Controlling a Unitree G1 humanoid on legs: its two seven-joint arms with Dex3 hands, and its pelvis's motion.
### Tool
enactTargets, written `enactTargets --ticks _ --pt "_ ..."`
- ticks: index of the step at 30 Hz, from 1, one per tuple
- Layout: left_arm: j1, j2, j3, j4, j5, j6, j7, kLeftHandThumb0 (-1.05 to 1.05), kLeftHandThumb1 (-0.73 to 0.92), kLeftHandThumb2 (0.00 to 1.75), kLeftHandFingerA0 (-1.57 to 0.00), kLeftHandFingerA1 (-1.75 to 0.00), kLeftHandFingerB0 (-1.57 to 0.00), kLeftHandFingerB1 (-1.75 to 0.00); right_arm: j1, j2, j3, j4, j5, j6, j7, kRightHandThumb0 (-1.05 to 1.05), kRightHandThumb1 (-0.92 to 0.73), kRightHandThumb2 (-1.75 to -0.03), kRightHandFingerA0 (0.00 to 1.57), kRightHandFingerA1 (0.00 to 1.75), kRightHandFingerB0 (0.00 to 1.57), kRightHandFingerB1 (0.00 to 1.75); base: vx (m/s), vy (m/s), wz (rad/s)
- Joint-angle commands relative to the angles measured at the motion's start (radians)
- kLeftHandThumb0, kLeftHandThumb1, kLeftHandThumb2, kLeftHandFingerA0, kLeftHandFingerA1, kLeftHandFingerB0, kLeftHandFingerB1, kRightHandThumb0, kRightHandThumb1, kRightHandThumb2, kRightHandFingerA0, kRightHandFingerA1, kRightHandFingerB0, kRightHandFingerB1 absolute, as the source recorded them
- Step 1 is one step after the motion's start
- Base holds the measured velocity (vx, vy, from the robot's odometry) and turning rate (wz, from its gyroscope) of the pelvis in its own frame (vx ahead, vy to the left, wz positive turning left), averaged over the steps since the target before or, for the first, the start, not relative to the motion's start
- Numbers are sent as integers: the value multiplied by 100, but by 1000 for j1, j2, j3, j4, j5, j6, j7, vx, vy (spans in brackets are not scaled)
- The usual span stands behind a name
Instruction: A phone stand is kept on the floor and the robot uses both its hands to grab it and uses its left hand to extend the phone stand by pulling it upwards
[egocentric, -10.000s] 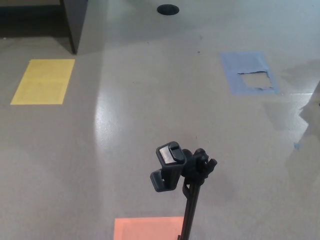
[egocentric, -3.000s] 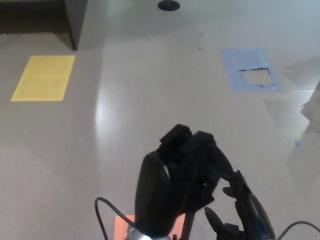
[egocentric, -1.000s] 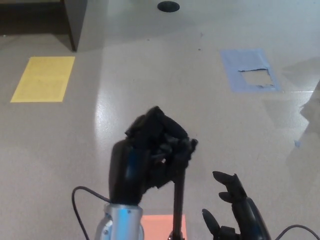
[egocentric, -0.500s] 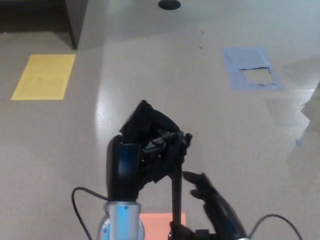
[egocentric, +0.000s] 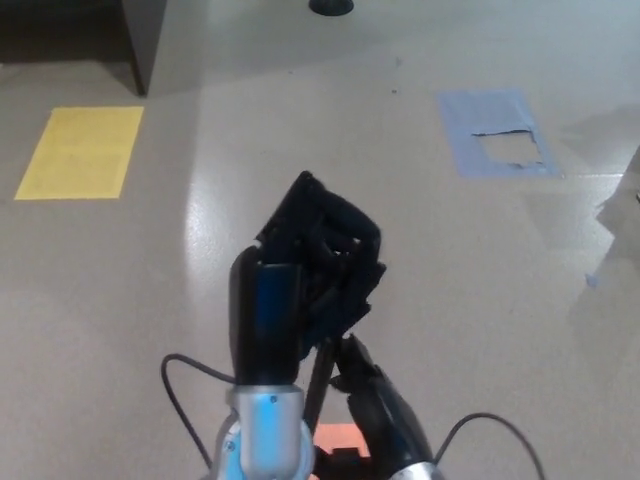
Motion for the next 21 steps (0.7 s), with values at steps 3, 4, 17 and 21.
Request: enactTargets --ticks 3,4,17,21 --pt "-13 -67 -93 -107 51 80 -15 -11 79 64 -76 -175 -50 -175 0 96 -40 -9 63 -111 -13 -102 -92 -66 112 106 95 99 -6 -2 3" --pt "-14 -64 -95 -113 48 82 -14 -11 79 64 -76 -175 -50 -175 12 86 -35 -26 67 -111 19 -102 -92 -66 112 106 95 99 0 0 0" --pt "-57 -49 -96 -190 20 112 -38 35 48 96 -133 -153 -107 -139 -3 1 140 -4 -118 -24 -197 -94 -68 -118 103 119 49 89 0 0 0" --pt "-67 -54 -90 -195 14 129 -44 42 40 100 -144 -157 -120 -144 -2 -4 142 3 -116 -26 -202 -94 -68 -118 103 119 49 89 0 0 0"
